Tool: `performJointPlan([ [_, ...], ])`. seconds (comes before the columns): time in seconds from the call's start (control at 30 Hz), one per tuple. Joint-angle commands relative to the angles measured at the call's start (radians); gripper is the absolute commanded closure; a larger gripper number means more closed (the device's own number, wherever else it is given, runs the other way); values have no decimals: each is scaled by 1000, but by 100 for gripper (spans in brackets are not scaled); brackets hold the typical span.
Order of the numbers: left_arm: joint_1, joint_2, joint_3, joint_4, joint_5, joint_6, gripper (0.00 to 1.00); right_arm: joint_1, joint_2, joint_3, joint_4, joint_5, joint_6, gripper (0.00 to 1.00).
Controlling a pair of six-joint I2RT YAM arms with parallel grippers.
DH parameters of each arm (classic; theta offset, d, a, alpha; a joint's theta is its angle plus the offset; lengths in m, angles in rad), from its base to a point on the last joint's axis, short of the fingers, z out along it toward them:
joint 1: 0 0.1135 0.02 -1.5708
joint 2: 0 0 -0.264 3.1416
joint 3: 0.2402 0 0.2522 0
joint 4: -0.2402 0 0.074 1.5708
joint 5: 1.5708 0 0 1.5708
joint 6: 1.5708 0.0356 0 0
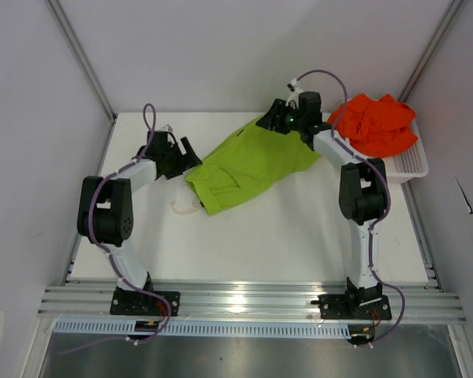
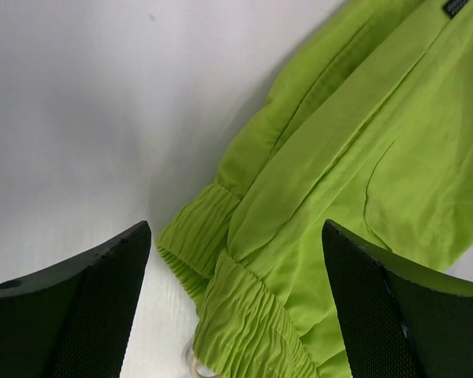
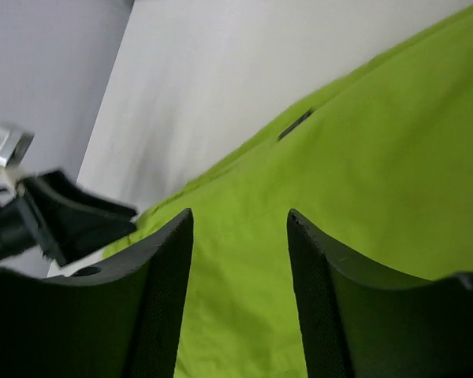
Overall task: Fold and stack the shorts
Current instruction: Fold the shorts
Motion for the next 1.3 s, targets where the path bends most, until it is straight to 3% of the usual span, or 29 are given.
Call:
performJointPlan([
  [0.0,11,76,75,59,150,75,11,65,-8,-57,2,-99,-43,47],
  [0.1,11,134,114,25,190,89,12,151,7,-71,18,-140,-1,57],
  [0.27,13,158,97,26,168,76,14,203,81,-76,139,-260,159,62],
  [0.4,14,188,100,34,191,70,23,222,145,-73,164,-272,222,66],
  [0.53,14,201,95,39,207,78,60,238,174,-73,66,-205,195,75],
  [0.6,14,192,78,40,214,75,72,248,176,-91,11,-168,170,76],
  [0.8,14,91,-40,82,224,33,79,269,142,-148,-150,-74,60,85],
  [0.97,13,-8,-155,85,215,30,80,275,66,-240,-137,-68,33,85],
  [1.07,8,-84,-230,33,147,29,83,301,15,-289,-172,-44,4,94],
  [1.17,7,-181,-363,46,112,7,81,341,-39,-361,-193,9,-25,92],
  [1.27,4,-244,-432,74,128,-26,80,378,-143,-475,-125,82,-69,68],
])
